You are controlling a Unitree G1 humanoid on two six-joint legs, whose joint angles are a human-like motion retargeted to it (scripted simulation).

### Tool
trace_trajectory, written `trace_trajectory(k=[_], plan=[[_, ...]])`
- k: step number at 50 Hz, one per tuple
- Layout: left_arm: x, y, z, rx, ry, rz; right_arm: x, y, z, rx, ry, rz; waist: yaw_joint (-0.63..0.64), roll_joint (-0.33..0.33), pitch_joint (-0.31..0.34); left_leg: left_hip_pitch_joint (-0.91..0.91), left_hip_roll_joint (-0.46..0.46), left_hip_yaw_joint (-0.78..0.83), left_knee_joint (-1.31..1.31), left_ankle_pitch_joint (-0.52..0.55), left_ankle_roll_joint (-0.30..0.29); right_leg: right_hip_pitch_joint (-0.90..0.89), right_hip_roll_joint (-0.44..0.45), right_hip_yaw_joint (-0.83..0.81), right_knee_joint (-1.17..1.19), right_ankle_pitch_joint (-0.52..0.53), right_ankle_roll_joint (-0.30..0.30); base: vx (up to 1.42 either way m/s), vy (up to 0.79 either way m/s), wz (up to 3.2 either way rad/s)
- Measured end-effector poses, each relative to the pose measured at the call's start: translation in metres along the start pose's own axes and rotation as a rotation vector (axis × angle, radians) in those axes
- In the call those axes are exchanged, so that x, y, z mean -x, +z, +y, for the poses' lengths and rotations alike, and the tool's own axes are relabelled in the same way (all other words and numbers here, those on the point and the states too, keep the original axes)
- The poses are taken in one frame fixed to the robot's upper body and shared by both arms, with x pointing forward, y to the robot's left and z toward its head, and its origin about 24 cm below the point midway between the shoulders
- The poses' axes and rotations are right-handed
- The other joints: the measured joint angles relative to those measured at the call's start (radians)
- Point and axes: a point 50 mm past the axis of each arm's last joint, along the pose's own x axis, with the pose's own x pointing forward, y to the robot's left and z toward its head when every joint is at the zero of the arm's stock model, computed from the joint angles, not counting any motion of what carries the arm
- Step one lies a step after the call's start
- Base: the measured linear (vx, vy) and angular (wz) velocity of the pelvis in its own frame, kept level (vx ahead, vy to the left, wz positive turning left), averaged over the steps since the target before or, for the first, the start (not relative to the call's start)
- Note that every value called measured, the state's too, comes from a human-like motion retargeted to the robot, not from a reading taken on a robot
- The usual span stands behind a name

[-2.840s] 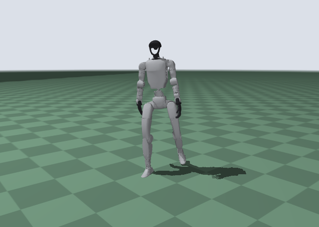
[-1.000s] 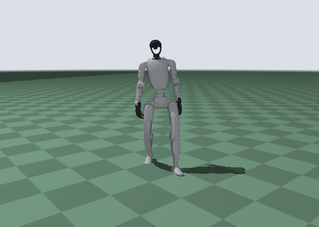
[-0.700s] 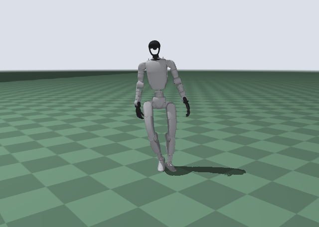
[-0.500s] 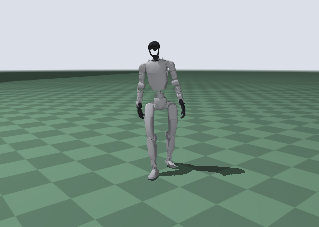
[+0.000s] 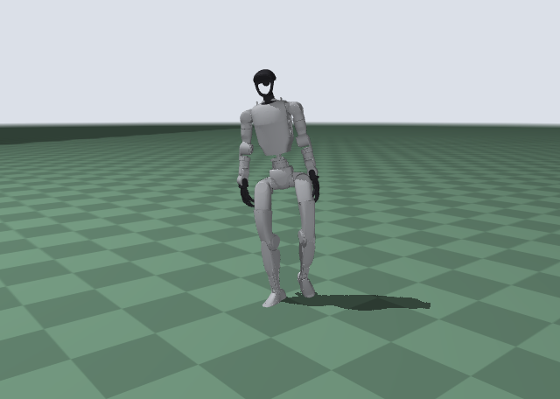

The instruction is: In place motions

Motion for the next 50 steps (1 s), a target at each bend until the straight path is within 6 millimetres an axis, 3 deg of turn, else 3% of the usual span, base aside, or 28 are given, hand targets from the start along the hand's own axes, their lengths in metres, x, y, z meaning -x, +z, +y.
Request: trace_trajectory(k=[8, 9, 10, 13, 15, 18, 24, 30, 35, 38, 43, 50], plan=[[0.0, 0.015, -0.001, 0.018, -0.003, -0.05, 0.001, 0.013, -0.001, 0.07, 0.015, -0.027, 0.025, 0.112, 0.022, -0.059, 0.021, 0.047, -0.451, 0.154, -0.29, 0.086, 0.159, -0.01, -0.038, -0.05, -0.007, 0.33, 0.02, -0.23], [0.0, 0.014, -0.002, 0.017, -0.004, -0.048, 0.001, 0.014, 0.0, 0.077, 0.02, -0.027, 0.02, 0.119, 0.025, -0.05, 0.028, 0.073, -0.47, 0.182, -0.296, 0.103, 0.168, -0.009, -0.038, -0.059, -0.006, 0.46, 0.03, -0.1], [0.0, 0.013, -0.002, 0.016, -0.005, -0.045, 0.001, 0.014, 0.001, 0.084, 0.025, -0.027, 0.014, 0.123, 0.028, -0.037, 0.033, 0.103, -0.483, 0.211, -0.286, 0.12, 0.173, -0.009, -0.037, -0.069, -0.004, 0.45, 0.02, 0.05], [0.0, 0.003, -0.005, 0.024, -0.011, -0.019, -0.001, 0.014, 0.008, 0.091, 0.046, -0.034, -0.012, 0.119, 0.015, 0.015, 0.0, 0.103, -0.493, 0.14, -0.183, 0.16, 0.159, -0.019, -0.001, -0.123, 0.01, 0.48, 0.03, 0.18], [0.0, -0.006, -0.006, 0.041, -0.016, 0.007, -0.002, 0.012, 0.011, 0.093, 0.056, -0.036, -0.018, 0.132, 0.0, 0.021, 0.001, 0.033, -0.491, 0.112, -0.183, 0.163, 0.157, -0.015, 0.059, -0.159, 0.013, 0.48, 0.05, -0.06], [0.001, -0.017, -0.004, 0.054, -0.009, 0.047, -0.003, 0.017, 0.015, 0.074, 0.057, -0.057, -0.026, 0.141, -0.006, 0.051, 0.032, 0.054, -0.477, 0.077, -0.182, 0.132, 0.135, -0.049, 0.215, -0.128, -0.009, 0.37, 0.01, -0.16], [0.002, -0.019, 0.006, 0.051, 0.03, 0.094, 0.001, 0.026, 0.005, 0.076, 0.042, -0.101, -0.034, 0.178, 0.012, 0.101, 0.062, 0.066, -0.492, 0.051, -0.174, 0.041, 0.113, -0.059, 0.407, -0.1, -0.042, 0.24, 0.0, 0.01], [0.001, -0.004, 0.007, 0.062, 0.021, 0.035, 0.004, 0.029, -0.004, 0.076, -0.007, -0.124, -0.088, 0.164, 0.015, 0.132, 0.013, 0.037, -0.522, 0.043, -0.161, -0.069, 0.153, 0.154, 0.275, -0.069, 0.031, 0.17, -0.04, 0.54], [0.001, 0.011, 0.009, 0.058, 0.027, -0.015, 0.003, 0.027, -0.002, 0.029, 0.0, -0.123, -0.112, 0.137, 0.021, 0.169, -0.03, 0.004, -0.544, 0.033, -0.159, -0.114, 0.151, 0.312, 0.129, -0.006, 0.013, 0.12, -0.08, 0.59], [0.0, 0.016, 0.007, 0.065, 0.023, -0.029, 0.002, 0.025, -0.001, 0.018, 0.009, -0.114, -0.108, 0.114, 0.022, 0.19, -0.053, -0.003, -0.545, 0.019, -0.155, -0.112, 0.112, 0.299, 0.061, 0.1, 0.059, 0.15, -0.14, 0.4], [0.0, 0.015, 0.005, 0.046, 0.018, -0.026, 0.0, 0.017, 0.004, 0.025, 0.022, -0.076, -0.093, 0.091, 0.02, 0.205, -0.058, -0.03, -0.511, -0.016, -0.137, -0.062, 0.087, 0.256, 0.026, 0.079, 0.061, 0.13, -0.15, 0.36], [0.0, -0.006, -0.005, 0.024, -0.016, 0.028, 0.0, 0.013, 0.004, 0.067, 0.006, -0.051, -0.097, 0.113, 0.007, 0.22, -0.032, -0.054, -0.51, -0.047, -0.144, -0.013, 0.108, 0.219, -0.041, 0.089, 0.058, 0.09, -0.14, 0.27]])
